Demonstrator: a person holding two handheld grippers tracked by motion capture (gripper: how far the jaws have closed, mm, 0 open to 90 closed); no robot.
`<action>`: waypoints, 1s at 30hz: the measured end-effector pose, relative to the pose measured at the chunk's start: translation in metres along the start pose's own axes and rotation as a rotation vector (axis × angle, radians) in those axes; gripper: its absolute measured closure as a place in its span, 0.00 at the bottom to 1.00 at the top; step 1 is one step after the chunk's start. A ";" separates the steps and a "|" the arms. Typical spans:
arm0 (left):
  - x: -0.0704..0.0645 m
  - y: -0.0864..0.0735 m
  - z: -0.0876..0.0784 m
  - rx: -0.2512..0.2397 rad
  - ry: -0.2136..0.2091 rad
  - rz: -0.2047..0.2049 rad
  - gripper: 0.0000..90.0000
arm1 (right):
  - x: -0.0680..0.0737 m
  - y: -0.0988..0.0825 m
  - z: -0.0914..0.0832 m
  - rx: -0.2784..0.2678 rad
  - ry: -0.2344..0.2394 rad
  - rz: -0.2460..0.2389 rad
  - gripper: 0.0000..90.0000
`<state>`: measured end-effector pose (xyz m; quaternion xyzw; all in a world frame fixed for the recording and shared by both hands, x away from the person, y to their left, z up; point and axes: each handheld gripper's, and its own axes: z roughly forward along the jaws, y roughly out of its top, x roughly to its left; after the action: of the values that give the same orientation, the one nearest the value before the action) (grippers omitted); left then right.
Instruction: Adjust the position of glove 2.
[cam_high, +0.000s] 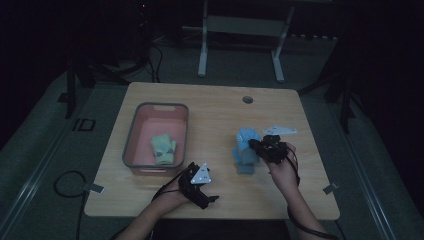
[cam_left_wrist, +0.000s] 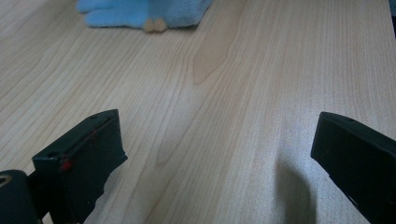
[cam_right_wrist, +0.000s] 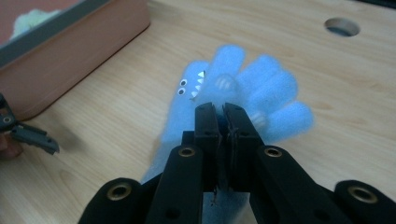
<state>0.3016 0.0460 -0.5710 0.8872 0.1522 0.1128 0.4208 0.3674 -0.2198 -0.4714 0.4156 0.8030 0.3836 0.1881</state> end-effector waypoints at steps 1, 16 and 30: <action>0.000 0.000 0.000 -0.001 -0.001 -0.001 0.03 | 0.001 -0.002 0.002 0.006 0.004 0.000 0.95; 0.000 0.000 0.001 0.002 0.004 -0.004 0.03 | 0.000 -0.028 0.028 0.078 0.020 0.048 0.94; 0.000 0.000 0.001 0.006 0.004 0.003 0.03 | -0.006 -0.043 0.051 0.148 0.021 0.061 0.90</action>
<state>0.3017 0.0453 -0.5715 0.8885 0.1521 0.1145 0.4175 0.3806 -0.2169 -0.5369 0.4487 0.8179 0.3332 0.1366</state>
